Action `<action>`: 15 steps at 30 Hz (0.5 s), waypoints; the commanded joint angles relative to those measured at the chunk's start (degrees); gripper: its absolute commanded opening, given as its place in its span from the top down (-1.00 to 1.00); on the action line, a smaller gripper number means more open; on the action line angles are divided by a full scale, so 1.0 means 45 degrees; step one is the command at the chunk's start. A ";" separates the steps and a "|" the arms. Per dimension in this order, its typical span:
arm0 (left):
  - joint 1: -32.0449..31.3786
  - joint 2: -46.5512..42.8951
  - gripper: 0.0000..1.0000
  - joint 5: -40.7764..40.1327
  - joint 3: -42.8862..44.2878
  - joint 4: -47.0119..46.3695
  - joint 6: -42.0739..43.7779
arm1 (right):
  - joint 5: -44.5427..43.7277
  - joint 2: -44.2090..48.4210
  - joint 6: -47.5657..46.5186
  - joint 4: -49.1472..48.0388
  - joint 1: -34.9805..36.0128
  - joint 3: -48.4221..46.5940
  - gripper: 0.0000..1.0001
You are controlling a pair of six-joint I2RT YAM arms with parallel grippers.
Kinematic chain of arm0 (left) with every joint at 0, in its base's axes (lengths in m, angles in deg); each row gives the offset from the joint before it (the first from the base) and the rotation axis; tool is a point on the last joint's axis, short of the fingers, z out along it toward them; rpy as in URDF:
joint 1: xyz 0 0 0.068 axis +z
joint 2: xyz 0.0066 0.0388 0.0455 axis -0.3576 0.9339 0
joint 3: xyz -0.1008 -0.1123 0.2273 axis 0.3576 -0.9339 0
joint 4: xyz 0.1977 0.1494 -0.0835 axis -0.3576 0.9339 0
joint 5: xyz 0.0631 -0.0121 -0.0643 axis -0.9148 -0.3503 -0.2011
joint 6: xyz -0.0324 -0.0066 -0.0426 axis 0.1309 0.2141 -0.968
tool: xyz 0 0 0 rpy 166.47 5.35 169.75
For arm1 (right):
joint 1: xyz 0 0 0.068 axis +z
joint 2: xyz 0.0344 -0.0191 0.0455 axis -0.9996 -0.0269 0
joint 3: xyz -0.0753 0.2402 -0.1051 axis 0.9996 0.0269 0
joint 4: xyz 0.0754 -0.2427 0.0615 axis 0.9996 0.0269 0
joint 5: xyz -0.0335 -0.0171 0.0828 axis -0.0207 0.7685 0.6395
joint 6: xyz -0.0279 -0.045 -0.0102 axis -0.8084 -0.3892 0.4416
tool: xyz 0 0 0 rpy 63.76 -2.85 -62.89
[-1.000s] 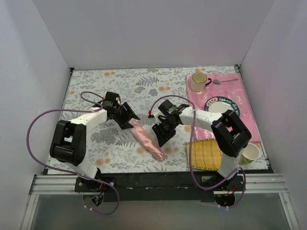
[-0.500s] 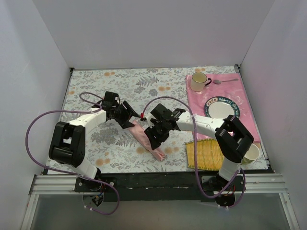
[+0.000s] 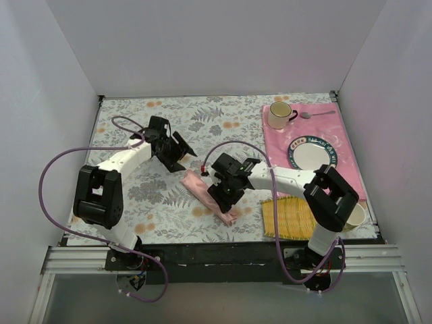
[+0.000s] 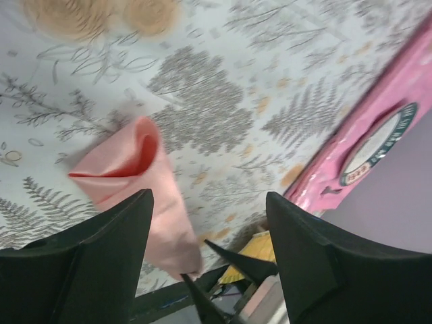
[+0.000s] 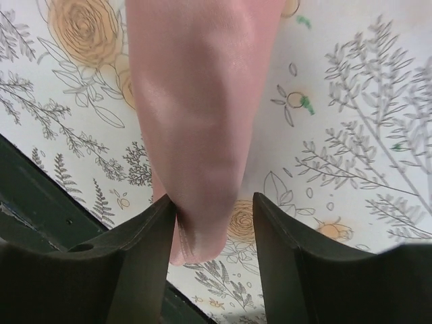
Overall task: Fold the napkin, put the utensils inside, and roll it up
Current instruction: Roll the napkin with the utensil
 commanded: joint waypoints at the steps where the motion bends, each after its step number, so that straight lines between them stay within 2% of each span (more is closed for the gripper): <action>1: -0.0015 -0.0379 -0.39 -0.1529 0.2621 0.2519 -0.0389 | -0.1638 0.1032 -0.0357 0.0673 0.0412 -0.1671 -0.16; 2: -0.0015 -0.0476 -0.45 -0.2093 0.2821 0.3452 -0.0816 | -0.2569 0.1111 -0.0435 0.0654 0.0722 -0.1847 -0.22; 5: 0.0004 -0.0982 -0.46 -0.3051 0.3154 0.4977 -0.1559 | -0.3921 0.0957 -0.0514 0.0088 0.1308 -0.2257 -0.39; 8: 0.0062 -0.1666 -0.47 -0.3464 0.2864 0.5762 -0.2848 | -0.4819 0.0176 -0.0378 0.0379 0.1933 -0.3253 -0.77; 10: 0.0199 -0.2350 -0.47 -0.3505 0.2687 0.6134 -0.3806 | -0.5155 -0.0311 -0.0280 0.0303 0.2247 -0.3701 -0.77; 15: 0.0589 -0.3521 -0.47 -0.3523 0.2393 0.6936 -0.4589 | -0.6483 -0.1406 0.0071 0.0437 0.3224 -0.4308 -0.72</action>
